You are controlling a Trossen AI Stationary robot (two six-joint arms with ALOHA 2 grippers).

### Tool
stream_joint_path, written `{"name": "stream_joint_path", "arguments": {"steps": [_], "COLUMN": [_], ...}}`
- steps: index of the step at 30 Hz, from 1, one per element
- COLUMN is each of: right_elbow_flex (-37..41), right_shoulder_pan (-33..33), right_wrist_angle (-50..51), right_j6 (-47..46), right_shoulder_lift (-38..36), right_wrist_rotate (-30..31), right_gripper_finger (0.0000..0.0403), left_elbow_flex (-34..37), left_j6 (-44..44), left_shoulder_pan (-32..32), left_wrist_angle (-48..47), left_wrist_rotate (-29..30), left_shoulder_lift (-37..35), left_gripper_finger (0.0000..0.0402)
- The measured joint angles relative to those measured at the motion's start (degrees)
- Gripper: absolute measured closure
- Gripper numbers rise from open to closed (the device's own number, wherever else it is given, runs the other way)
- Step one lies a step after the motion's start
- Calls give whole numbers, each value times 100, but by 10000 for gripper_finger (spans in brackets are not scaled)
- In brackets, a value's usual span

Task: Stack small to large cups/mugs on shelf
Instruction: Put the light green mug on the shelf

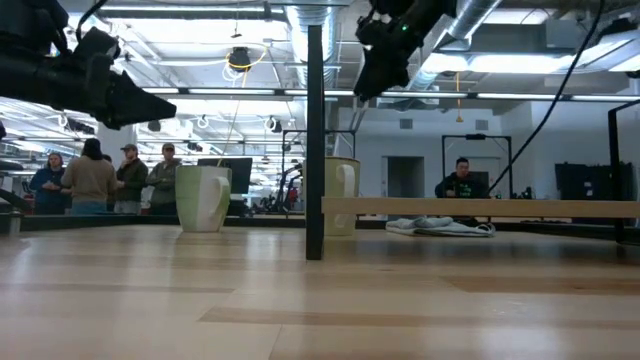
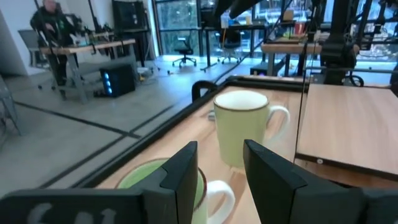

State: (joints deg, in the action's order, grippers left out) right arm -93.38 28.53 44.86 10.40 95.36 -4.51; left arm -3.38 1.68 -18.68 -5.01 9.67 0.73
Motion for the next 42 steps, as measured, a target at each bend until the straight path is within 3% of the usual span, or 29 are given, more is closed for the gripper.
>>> {"name": "stream_joint_path", "arguments": {"steps": [4, 11, 20, 31, 42], "right_elbow_flex": [-4, -4, -4, 0, 10], "right_shoulder_pan": [-49, -267, -607, -870, -814], "right_wrist_angle": [-76, -116, -569, -889, -704], "right_j6": [55, -120, -297, 529, 1129], "right_shoulder_lift": [183, 457, 388, 538, 1209], "right_wrist_rotate": [147, 1094, 1108, 1093, 1060], "right_gripper_finger": [191, 191, 191, 191, 191], "left_elbow_flex": [-6, -17, -19, -19, -17], "left_j6": [-147, -154, -179, -191, -191], "left_shoulder_pan": [0, 0, 0, 1, 0], "left_wrist_angle": [-37, -111, -132, -156, -171], "left_wrist_rotate": [-2, -35, -35, -179, -303], "left_shoulder_lift": [-4, -2, -2, -2, 0], "left_gripper_finger": [280, 280, 280, 280, 280]}}
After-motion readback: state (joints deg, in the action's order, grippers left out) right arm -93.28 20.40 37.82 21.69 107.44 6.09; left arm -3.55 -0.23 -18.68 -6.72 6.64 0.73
